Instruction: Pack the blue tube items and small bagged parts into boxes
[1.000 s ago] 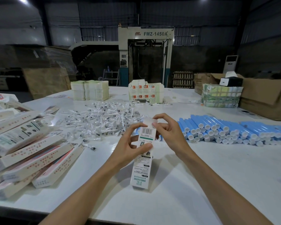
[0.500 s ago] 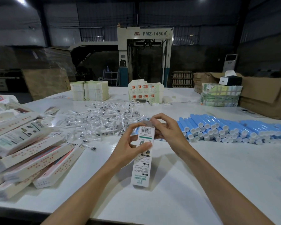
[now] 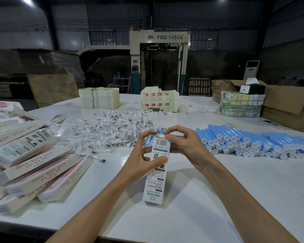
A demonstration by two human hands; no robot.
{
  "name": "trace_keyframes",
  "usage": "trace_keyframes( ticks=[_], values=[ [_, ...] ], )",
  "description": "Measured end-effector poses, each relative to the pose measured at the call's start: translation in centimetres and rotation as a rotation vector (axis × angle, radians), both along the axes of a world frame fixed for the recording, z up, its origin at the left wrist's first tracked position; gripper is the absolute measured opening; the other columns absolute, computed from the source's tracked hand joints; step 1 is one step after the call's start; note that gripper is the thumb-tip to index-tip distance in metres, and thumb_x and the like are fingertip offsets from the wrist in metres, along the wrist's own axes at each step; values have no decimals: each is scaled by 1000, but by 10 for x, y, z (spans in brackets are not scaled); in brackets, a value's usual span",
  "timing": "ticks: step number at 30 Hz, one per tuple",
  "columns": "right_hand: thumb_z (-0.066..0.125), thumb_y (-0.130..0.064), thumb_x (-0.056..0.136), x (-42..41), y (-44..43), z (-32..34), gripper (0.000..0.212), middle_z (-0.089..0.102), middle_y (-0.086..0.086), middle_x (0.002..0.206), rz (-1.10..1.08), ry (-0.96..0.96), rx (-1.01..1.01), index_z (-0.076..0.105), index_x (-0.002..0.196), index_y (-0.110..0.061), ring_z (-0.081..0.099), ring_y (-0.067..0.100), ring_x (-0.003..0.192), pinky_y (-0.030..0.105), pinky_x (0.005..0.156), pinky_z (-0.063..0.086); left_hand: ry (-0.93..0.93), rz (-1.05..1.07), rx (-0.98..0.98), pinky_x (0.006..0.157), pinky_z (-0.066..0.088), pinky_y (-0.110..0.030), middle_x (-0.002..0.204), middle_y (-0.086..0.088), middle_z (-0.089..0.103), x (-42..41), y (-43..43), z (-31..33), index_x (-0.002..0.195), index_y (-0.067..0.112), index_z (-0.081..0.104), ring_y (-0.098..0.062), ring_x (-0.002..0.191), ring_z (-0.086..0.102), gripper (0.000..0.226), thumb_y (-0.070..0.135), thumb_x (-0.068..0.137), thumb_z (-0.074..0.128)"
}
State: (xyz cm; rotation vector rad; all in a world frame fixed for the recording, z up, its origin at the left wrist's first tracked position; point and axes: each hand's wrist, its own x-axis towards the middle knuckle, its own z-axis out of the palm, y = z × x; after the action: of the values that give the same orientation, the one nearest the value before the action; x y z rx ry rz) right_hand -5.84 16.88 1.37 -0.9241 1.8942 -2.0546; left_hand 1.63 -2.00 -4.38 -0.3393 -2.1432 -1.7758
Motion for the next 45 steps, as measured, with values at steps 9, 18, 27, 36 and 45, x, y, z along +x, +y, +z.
trace_keyframes(
  ticks=[9, 18, 27, 36, 45],
  values=[
    [73, -10, 94, -1, 3, 6, 7, 77, 21, 97, 31, -35, 35, 72, 98, -4, 77, 36, 91, 39, 73, 63, 55, 1, -25, 75, 66, -39, 121, -1, 79, -1, -1, -1, 149, 46, 44, -26, 105, 78, 79, 28, 87, 88],
    [76, -12, 94, 1, -9, -19, 16, 77, 11, 110, -15, 88, -63, 78, 110, -11, 74, 31, 107, 40, 93, 62, 65, -1, 39, 79, 66, -41, 116, -6, 80, -5, -8, -5, 147, 43, 47, -28, 107, 77, 71, 34, 90, 88],
    [76, -13, 95, 3, -14, -24, 15, 80, 5, 106, -89, 163, -53, 80, 109, -13, 75, 23, 104, 32, 87, 61, 59, -32, 91, 75, 65, -41, 115, -11, 79, -13, -11, -13, 148, 37, 45, -32, 98, 80, 77, 39, 88, 92],
    [73, -16, 96, 5, -19, -29, 11, 80, 4, 102, -130, 172, -51, 81, 104, -18, 76, 23, 99, 32, 87, 61, 46, -22, 89, 75, 65, -46, 115, -12, 80, -11, -9, -12, 145, 35, 44, -36, 94, 80, 75, 40, 87, 92],
    [74, -11, 95, 6, -19, -31, 12, 81, 6, 101, -119, 150, -91, 83, 101, -16, 78, 24, 96, 30, 83, 62, 57, -28, 96, 73, 64, -41, 113, -13, 80, -6, -6, -10, 139, 30, 46, -33, 97, 80, 67, 35, 89, 90]
  ],
)
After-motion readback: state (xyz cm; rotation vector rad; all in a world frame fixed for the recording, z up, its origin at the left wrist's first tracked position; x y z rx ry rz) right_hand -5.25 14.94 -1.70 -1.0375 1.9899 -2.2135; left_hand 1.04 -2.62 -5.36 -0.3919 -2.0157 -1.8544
